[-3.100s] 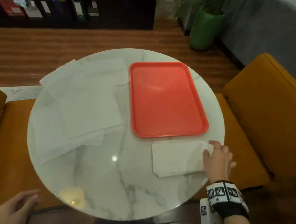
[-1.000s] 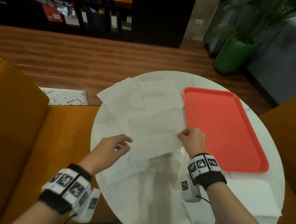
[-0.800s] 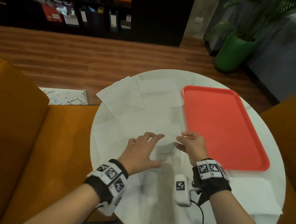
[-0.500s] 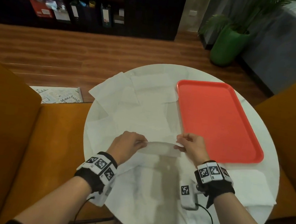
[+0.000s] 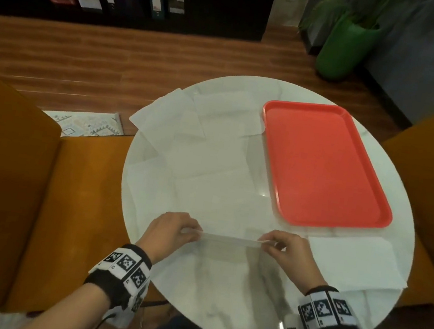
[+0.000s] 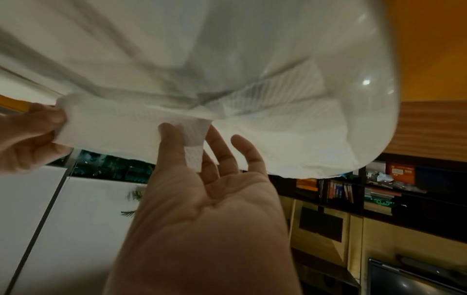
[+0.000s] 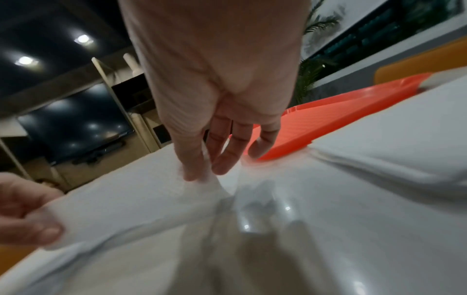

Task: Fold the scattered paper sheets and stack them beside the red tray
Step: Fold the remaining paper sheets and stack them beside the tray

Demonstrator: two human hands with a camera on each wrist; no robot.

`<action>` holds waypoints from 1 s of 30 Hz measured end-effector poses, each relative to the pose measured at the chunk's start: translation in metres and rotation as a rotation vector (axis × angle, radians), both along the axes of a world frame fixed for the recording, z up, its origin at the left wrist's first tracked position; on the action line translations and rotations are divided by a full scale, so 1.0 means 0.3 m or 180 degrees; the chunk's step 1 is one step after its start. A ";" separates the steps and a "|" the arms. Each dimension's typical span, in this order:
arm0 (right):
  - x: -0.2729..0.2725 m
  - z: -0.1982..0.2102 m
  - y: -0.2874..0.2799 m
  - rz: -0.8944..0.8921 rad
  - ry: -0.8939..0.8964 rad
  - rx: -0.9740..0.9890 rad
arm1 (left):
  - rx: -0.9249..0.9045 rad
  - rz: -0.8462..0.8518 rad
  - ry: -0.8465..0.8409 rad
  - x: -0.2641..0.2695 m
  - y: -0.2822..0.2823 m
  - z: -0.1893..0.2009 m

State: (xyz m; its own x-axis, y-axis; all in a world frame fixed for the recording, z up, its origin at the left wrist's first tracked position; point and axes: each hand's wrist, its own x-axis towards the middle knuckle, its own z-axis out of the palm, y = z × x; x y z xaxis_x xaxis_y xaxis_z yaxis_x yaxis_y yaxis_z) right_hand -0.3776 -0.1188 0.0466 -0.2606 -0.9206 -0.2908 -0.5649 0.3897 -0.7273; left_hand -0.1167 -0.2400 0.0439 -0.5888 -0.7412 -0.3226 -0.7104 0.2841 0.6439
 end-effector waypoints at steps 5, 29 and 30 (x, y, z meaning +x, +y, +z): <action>-0.017 0.006 0.047 -0.0161 -0.0027 0.0127 | 0.0210 0.0169 0.0348 0.035 0.058 -0.063; 0.225 -0.082 -0.162 0.0657 0.0799 -0.0271 | -0.1512 -0.0876 -0.0824 -0.072 0.120 -0.183; 0.261 -0.097 -0.152 0.1055 0.0842 -0.0090 | -0.1504 -0.0953 -0.0898 -0.067 0.119 -0.190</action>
State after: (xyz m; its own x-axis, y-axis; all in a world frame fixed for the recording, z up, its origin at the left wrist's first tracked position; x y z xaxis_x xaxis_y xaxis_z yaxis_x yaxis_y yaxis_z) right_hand -0.2993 -0.1645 0.0175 -0.0115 -0.9738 -0.2272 -0.8249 0.1377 -0.5482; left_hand -0.1366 -0.2042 -0.0131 -0.7329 -0.6578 -0.1737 -0.6803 0.7053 0.1993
